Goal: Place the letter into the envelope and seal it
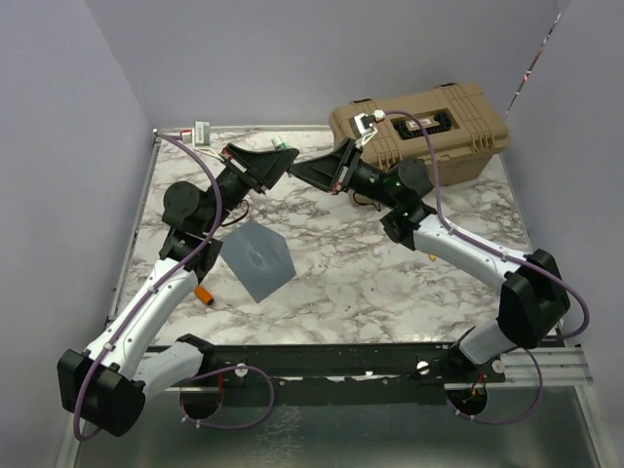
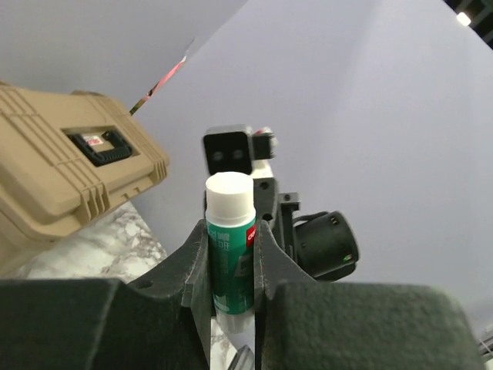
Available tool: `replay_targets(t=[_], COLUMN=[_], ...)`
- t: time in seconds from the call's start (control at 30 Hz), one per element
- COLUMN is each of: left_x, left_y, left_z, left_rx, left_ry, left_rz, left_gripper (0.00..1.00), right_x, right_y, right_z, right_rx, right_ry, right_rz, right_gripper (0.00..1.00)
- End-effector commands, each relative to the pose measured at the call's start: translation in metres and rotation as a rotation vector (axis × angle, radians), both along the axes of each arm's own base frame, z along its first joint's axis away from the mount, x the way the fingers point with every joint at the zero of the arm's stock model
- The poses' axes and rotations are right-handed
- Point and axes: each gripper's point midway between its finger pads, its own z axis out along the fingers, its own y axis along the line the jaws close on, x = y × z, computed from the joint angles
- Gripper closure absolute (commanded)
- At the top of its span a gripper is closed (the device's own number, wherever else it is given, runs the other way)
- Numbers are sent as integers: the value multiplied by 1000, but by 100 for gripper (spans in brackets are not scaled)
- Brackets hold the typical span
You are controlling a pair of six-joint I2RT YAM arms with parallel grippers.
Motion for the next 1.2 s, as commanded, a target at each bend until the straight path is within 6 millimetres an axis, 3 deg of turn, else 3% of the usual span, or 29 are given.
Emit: replay_targets(t=[0.0, 0.1, 0.23, 0.33, 0.4, 0.5, 0.7, 0.87, 1.0, 1.17], left_x=[-17, -18, -15, -10, -4, 4, 11, 14, 12, 10], left_y=[14, 12, 16, 18, 19, 21, 23, 21, 20, 20], left_z=[67, 72, 73, 69, 64, 56, 53, 46, 45, 46], left_rx=[-60, -63, -71, -77, -79, -69, -76, -85, -79, -68], left_ry=[-260, -287, -281, -246, -213, -172, -125, -93, -95, -110], left_rz=[46, 38, 62, 83, 101, 128, 145, 131, 125, 126], left_gripper=[100, 100, 100, 100, 100, 100, 100, 100, 100, 100], right_x=[1, 7, -3, -12, -11, -2, 22, 35, 48, 47], right_y=[-15, -22, -27, -16, -5, -2, -13, -8, 0, 9], right_z=[39, 42, 49, 38, 18, 0, -26, -16, -3, 5], right_rx=[314, 446, 485, 352, 186, -5, -318, -469, -540, -519], right_ry=[255, 350, 262, 113, 22, -144, -575, -815, -874, -868], right_rz=[136, 199, 242, 199, 138, 4, -243, -413, -553, -567], right_gripper=[100, 100, 96, 60, 41, 29, 27, 29, 35, 42])
